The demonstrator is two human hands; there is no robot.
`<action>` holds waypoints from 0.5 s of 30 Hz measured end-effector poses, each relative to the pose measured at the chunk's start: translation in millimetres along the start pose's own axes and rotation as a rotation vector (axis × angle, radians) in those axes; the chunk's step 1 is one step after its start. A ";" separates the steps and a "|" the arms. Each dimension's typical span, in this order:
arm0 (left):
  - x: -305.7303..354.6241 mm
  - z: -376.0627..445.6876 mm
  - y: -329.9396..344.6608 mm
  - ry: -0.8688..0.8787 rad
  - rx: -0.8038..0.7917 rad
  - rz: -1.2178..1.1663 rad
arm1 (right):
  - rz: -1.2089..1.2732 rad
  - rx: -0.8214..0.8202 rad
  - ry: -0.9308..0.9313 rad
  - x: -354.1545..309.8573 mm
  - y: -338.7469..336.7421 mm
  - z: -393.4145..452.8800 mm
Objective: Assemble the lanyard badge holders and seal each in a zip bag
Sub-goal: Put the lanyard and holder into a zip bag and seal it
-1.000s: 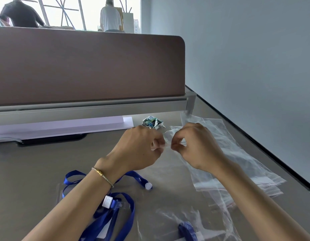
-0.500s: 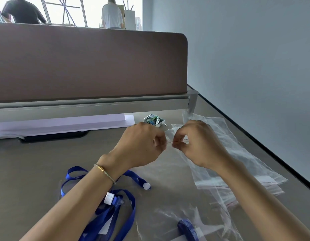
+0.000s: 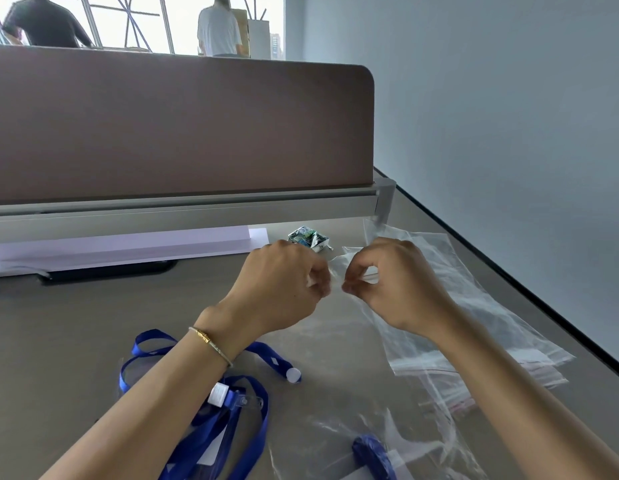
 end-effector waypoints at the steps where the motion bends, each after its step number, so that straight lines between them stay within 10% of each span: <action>1: 1.0 -0.3 0.8 0.007 -0.007 0.008 | -0.005 -0.004 -0.005 -1.5 1.2 -0.2; 15: 1.5 2.0 -0.4 0.028 0.073 -0.058 | 0.101 0.029 0.070 8.0 -5.7 0.3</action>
Point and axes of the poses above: each hand's wrist, its own z-axis towards the middle knuckle, its own y-axis out of the palm, x = y × z, the point moved 7 cm from there along z, towards the middle knuckle, and after that the axes turned 10 degrees about -z, right-handed, at the moved point
